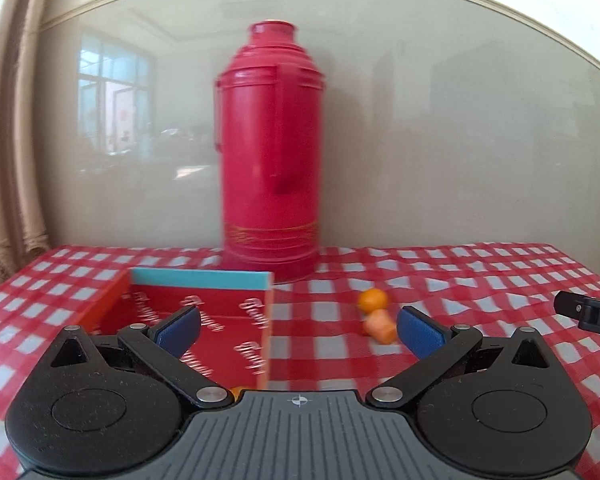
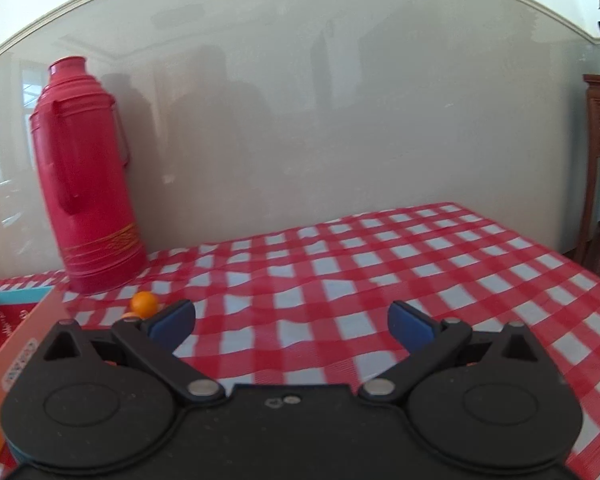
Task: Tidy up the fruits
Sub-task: 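Reach the left gripper to the carrot chunk and grasp it, then carry the carrot chunk with the left gripper into the box and release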
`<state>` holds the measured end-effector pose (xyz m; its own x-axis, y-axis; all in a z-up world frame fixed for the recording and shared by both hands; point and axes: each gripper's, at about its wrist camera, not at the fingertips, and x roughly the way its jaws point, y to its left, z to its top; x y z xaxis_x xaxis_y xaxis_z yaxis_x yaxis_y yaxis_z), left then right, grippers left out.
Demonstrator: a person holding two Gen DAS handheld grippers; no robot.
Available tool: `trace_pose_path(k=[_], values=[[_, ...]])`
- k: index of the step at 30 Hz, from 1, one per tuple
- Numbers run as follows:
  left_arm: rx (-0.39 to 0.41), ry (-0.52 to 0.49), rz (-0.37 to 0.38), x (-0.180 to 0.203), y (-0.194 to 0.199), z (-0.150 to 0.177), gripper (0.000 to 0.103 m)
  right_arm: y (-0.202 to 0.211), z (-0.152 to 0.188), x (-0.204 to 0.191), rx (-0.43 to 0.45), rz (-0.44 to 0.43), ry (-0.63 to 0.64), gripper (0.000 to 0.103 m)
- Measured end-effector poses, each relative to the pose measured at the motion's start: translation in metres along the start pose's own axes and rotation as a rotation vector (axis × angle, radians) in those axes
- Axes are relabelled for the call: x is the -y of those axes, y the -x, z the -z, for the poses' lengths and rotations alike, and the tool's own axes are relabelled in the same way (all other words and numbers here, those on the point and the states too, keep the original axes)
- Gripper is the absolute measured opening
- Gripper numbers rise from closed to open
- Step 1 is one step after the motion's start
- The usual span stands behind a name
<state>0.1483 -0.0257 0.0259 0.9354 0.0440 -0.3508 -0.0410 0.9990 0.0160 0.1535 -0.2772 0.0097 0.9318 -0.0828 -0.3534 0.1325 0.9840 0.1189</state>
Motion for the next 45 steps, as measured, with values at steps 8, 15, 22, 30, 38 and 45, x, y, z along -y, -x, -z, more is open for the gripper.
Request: trace_pose_path(k=[8,15,22,30,38,45], values=[[-0.101,-0.057,0.001,0.058,-0.053,0.002,0.103,-0.015,-0.002,0.043,-0.003,0.058,-0.048,0.097],[-0.169,0.007,-0.070,0.079,-0.104,-0.002,0.103,-0.034,-0.004,0.061,-0.021,0.065,-0.075,0.097],[-0.259,0.067,-0.095,0.084,-0.144,0.005,0.076,-0.038,-0.004,0.080,-0.040,0.059,-0.081,0.097],[-0.263,0.070,-0.074,0.081,-0.141,0.010,0.035,-0.034,-0.006,0.097,-0.043,0.056,-0.128,0.097],[-0.203,0.009,-0.034,0.084,-0.102,-0.008,0.035,-0.036,-0.003,0.100,-0.071,0.048,-0.179,0.097],[-0.126,-0.049,-0.028,0.061,-0.050,-0.021,0.035,-0.033,-0.001,0.081,-0.086,0.019,-0.179,0.097]])
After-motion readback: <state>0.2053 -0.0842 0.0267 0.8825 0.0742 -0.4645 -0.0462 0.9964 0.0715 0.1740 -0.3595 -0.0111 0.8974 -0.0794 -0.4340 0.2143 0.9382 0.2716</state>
